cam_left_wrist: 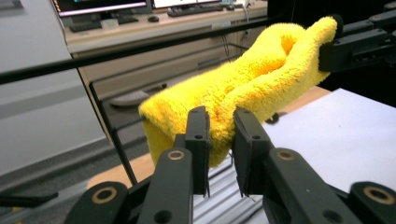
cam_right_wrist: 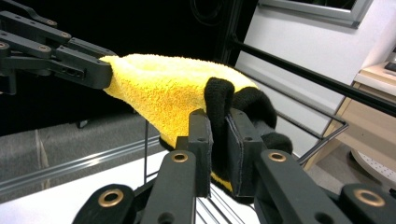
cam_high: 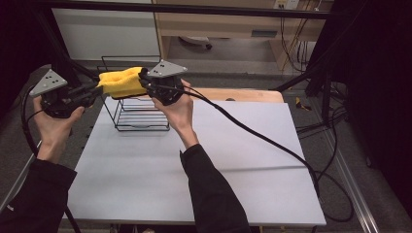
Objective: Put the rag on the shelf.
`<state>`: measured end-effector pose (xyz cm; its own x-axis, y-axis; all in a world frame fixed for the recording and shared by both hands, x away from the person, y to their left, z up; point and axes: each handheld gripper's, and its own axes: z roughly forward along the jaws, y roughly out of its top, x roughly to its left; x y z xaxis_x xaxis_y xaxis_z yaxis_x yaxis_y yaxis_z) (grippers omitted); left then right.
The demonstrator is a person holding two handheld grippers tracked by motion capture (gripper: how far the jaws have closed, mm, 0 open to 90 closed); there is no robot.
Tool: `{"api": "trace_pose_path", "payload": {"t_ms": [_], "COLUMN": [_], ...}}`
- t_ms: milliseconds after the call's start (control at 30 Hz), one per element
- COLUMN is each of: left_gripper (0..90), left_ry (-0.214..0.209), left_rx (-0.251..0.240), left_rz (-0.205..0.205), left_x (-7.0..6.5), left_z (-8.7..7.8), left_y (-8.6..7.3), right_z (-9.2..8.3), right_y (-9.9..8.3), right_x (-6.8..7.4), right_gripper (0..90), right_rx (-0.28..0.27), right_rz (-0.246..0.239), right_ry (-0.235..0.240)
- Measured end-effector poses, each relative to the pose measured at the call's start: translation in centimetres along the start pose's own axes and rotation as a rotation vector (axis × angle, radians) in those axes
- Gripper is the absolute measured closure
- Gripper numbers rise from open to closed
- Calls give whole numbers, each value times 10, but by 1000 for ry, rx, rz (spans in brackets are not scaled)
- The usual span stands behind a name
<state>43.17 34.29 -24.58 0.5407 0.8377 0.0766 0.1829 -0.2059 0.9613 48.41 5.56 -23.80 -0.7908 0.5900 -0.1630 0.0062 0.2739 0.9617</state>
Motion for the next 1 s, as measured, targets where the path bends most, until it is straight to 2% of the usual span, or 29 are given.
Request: {"api": "trace_pose_path", "payload": {"t_ms": [133, 267, 333, 367, 600, 700, 833, 933, 1000], "left_gripper": [762, 782, 788, 790, 799, 799, 799, 798, 797], "left_ry": [-17, -11, -6, 0, 16, 19, 25, 30, 29], "left_rx": [37, 59, 70, 76, 85, 91, 103, 106, 103], "left_rz": [-17, -4, 3, 14, 40, 57, 79, 89, 87], "left_x": [0, -1, -3, -4, -7, -9, -11, -12, -12], "left_z": [1, 3, 4, 5, 8, 9, 12, 13, 13], "left_y": [-6, -9, -11, -12, -16, -18, -21, -23, -24], "right_z": [1, 1, 1, -1, -12, -19, -26, -21, -14], "right_y": [-3, -6, -6, -8, -6, -2, 6, 7, 3], "right_x": [3, 4, 4, 3, 3, 3, 2, -3, -6], "right_gripper": [809, 796, 787, 757, 612, 564, 524, 527, 547], "right_rx": [27, 46, 49, 50, 73, 66, 13, 39, 64], "right_rz": [-14, -28, -19, -2, 10, 15, 59, 89, 113], "right_ry": [1, 1, 5, 13, 35, 34, 44, 22, 25]}}
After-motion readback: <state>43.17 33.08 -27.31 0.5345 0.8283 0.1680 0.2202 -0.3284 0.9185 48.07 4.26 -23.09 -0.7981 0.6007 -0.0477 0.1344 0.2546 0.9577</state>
